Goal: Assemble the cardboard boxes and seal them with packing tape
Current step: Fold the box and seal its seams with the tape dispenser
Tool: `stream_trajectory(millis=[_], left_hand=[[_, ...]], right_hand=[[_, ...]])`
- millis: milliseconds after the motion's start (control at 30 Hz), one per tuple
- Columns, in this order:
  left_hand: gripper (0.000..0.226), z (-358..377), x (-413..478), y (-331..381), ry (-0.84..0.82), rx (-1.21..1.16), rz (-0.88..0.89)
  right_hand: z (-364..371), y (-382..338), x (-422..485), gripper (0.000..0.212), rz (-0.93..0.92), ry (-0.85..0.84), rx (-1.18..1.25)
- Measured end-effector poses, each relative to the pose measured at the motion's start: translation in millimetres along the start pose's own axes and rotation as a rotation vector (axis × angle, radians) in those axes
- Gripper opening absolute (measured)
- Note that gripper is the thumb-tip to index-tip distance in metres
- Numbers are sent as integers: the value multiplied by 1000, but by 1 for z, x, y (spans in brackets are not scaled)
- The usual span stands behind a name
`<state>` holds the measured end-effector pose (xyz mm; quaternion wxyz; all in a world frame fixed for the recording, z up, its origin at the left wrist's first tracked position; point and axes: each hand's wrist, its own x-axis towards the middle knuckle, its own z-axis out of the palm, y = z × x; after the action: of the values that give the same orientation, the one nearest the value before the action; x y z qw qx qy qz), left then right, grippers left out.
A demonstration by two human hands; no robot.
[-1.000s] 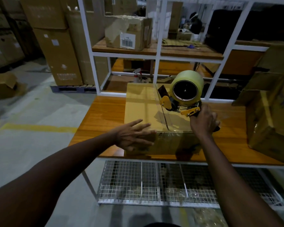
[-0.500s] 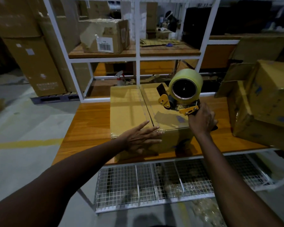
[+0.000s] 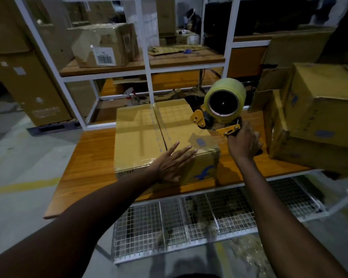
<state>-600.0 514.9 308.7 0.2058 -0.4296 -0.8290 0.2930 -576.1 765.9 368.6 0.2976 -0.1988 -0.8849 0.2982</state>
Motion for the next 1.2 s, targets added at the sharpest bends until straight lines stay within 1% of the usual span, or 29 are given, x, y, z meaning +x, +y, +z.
stream_trajectory(millis=[33,67,100,133,167,267,300,333,433,567,633,733,867,900,933,967,1033,1067,1100,1133,1167,1200], left_hand=[[106,-9,-2,-2,-165,-41,23],[108,-4,-1,0,-108,-34,40],[109,-7,1,-1,-141,-17,41],[109,-4,1,1,-139,-23,57],[109,-8,1,0,-195,-41,63],[101,0,12,11,-109,-49,165],[97,-8,20,12,-115,-54,189],[95,-12,31,12,-94,-41,178],[99,-29,63,10,-151,-104,-52],[107,-17,70,24,-229,-176,-175],[105,-14,71,30,-235,-173,-165],[95,-10,74,35,-252,-190,-101],[81,-11,84,44,-339,-240,-98],[76,-15,88,47,-339,-294,-115],[73,-20,92,50,-316,-387,-173],[72,-24,98,55,-270,-506,-275],[73,-30,110,64,-141,-715,-548],[76,-32,119,68,-108,-762,-691],[84,-33,128,72,-123,-779,-813],[96,-34,139,75,-178,-787,-902],[107,-35,149,78,-247,-801,-963],[114,-36,160,81,-305,-813,-1012]], right_hand=[[0,4,3,25,-2,-4,-1],[-1,7,7,26,-2,-10,-3],[-2,9,9,27,2,-17,-1],[-3,10,12,28,5,-23,5],[-3,12,15,28,3,-30,14],[-5,17,25,26,-26,-39,30],[-6,19,30,26,-37,-36,31],[-7,20,34,25,-47,-35,30],[-10,25,46,25,-63,-50,39],[-14,35,62,25,-67,-75,53],[-15,43,70,24,-74,-76,57],[-12,52,78,23,-79,-75,75],[-10,62,89,25,-89,-99,80],[-10,64,92,26,-92,-104,78],[-10,66,95,26,-95,-109,77],[-9,68,98,26,-98,-114,79],[-8,70,103,26,-104,-121,89],[-7,70,106,26,-105,-121,93],[-7,70,109,25,-105,-119,95],[-7,70,112,24,-105,-116,96],[-7,70,114,23,-105,-114,99],[-8,70,117,22,-106,-114,104]])
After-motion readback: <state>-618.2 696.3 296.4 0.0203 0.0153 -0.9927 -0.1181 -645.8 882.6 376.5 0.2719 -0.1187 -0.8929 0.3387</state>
